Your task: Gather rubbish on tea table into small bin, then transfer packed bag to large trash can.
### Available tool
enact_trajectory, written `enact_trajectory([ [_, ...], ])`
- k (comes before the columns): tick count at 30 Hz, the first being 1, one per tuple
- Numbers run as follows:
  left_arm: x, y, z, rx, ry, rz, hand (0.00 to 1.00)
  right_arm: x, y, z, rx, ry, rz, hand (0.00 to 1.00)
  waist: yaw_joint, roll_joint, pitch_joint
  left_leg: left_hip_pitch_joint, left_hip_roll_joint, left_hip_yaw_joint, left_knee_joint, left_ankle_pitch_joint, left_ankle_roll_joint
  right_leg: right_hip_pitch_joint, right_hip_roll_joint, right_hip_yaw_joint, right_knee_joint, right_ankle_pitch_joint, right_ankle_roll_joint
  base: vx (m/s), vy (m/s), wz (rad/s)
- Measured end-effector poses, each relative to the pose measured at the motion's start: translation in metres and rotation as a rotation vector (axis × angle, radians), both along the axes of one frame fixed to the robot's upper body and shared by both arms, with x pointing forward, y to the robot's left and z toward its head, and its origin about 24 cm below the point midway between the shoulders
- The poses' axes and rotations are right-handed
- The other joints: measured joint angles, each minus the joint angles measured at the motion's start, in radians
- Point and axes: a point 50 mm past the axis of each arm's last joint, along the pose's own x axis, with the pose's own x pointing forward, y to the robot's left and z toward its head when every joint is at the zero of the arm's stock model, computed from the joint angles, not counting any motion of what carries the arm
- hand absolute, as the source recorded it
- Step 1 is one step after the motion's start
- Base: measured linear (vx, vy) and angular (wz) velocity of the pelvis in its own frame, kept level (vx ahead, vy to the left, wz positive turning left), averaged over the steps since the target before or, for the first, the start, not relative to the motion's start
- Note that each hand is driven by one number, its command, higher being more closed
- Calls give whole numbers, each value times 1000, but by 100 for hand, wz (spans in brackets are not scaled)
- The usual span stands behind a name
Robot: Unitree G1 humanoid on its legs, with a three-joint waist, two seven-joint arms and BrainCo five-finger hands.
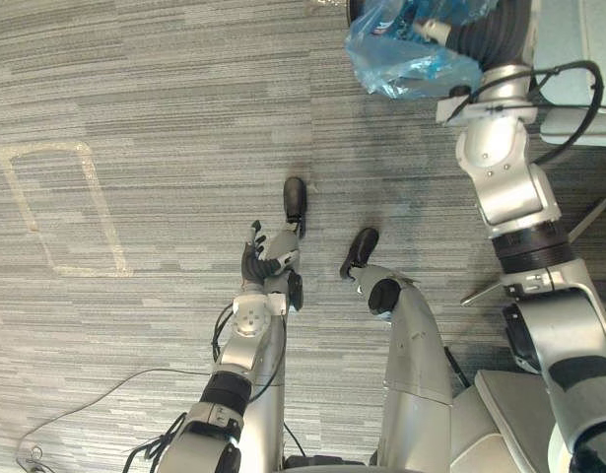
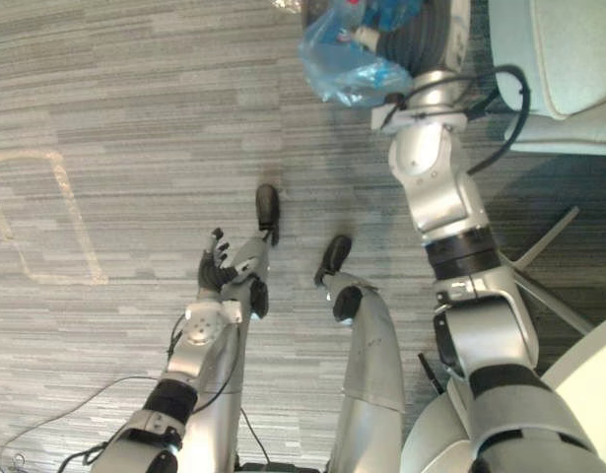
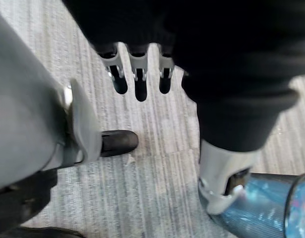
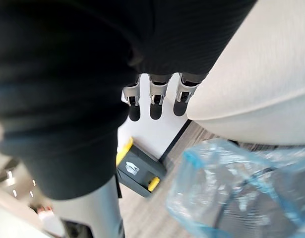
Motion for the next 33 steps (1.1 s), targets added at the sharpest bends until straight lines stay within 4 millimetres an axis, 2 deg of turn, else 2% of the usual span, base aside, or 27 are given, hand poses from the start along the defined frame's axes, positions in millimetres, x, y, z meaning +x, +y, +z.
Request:
enact_trajectory([
  [3, -1, 0, -4, 20, 14, -7, 0, 4, 4, -5, -54, 16, -47, 0, 2, 0, 0, 16, -3, 1, -27, 18, 4, 14, 0, -4, -18, 16, -14, -40, -22, 4],
  [12, -1, -4, -7, 41, 23, 8, 0, 41, 5, -18, -212, 214, -204, 0, 19, 0, 0, 31, -6, 4, -47, 19, 5, 33, 2, -8, -47, 21, -9, -15, -14, 1],
  [13, -4, -5, -4, 53, 8, 6, 0, 53, -5, -36, -262, 345, -278, 0, 37, 0, 0, 31, -6, -15, -46, 11, -1, 47, 2, -31, -56, 19, -7, -82, -85, 9],
  [16, -10, -4, -4, 48, -2, 13, 0, 55, -10, -36, -264, 364, -317, 0, 47, 0, 0, 31, -7, -14, -45, 7, -5, 48, 0, -32, -56, 18, -5, -24, -25, 3],
  [19, -4, 1, 11, 15, -49, 15, 0, 56, -7, -45, -280, 386, -309, 0, 42, 0, 0, 23, -5, -15, -32, 3, -1, 48, 1, -35, -55, 18, -6, -17, -22, 1],
  [21, 6, 7, 47, 1, -187, 33, 0, 58, 0, -63, -320, 454, -282, 0, 38, 0, 0, 6, -6, -15, -21, -12, 5, 36, -2, -36, -50, 12, 0, 0, 0, 0],
  [22, 7, 8, 55, -6, -220, 36, 0, 59, 2, -68, -334, 473, -273, 100, 37, 0, 0, -3, -6, -14, -16, -12, 6, 28, -2, -35, -48, 13, -1, 0, 0, 0],
  [24, 11, 11, 69, -20, -273, 50, 0, 60, 4, -78, -353, 514, -258, 100, 36, 0, 0, -40, -5, -15, 12, -18, 3, 1, -4, -36, -36, 14, -4, 0, 0, 0],
  [28, 13, 12, 61, -31, -224, 61, 0, 61, 7, -82, -329, 552, -224, 100, 33, 0, 0, -68, -1, -15, 61, -28, 13, -12, -6, -36, -15, 14, -3, -14, -8, -3],
  [33, 14, 11, 60, -36, -220, 53, 0, 61, 12, -83, -307, 558, -192, 100, 33, 0, 0, -72, 7, -7, 84, -59, 13, -12, -6, -32, -6, 0, 19, -50, -6, -7],
])
